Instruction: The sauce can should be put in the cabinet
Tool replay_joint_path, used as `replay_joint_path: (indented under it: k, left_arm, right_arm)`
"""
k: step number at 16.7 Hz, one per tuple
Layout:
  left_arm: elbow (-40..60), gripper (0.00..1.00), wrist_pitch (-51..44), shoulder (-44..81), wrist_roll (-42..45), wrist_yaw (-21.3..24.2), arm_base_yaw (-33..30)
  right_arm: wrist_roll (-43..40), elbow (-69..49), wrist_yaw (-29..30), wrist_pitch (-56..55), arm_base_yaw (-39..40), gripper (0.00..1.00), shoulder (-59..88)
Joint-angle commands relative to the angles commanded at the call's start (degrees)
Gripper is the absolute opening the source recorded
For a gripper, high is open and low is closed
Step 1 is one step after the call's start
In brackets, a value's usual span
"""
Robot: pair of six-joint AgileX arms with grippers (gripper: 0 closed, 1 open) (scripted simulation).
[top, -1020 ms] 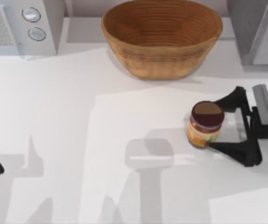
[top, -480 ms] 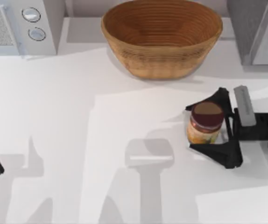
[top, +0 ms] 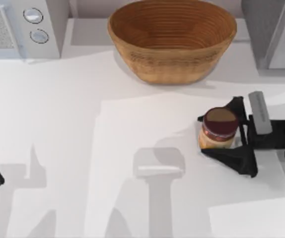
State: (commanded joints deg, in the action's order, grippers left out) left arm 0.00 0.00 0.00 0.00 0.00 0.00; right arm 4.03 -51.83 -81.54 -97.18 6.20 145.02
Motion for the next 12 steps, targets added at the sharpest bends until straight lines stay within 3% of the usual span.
replay_joint_path:
  k: [8, 12]
  left_arm:
    - [0.00, 1.00, 0.00, 0.00, 0.00, 0.00, 0.00]
    - [0.00, 1.00, 0.00, 0.00, 0.00, 0.00, 0.00]
  right_arm:
    - [0.00, 0.00, 0.00, 0.00, 0.00, 0.02, 0.00]
    - [0.00, 0.00, 0.00, 0.00, 0.00, 0.00, 0.00]
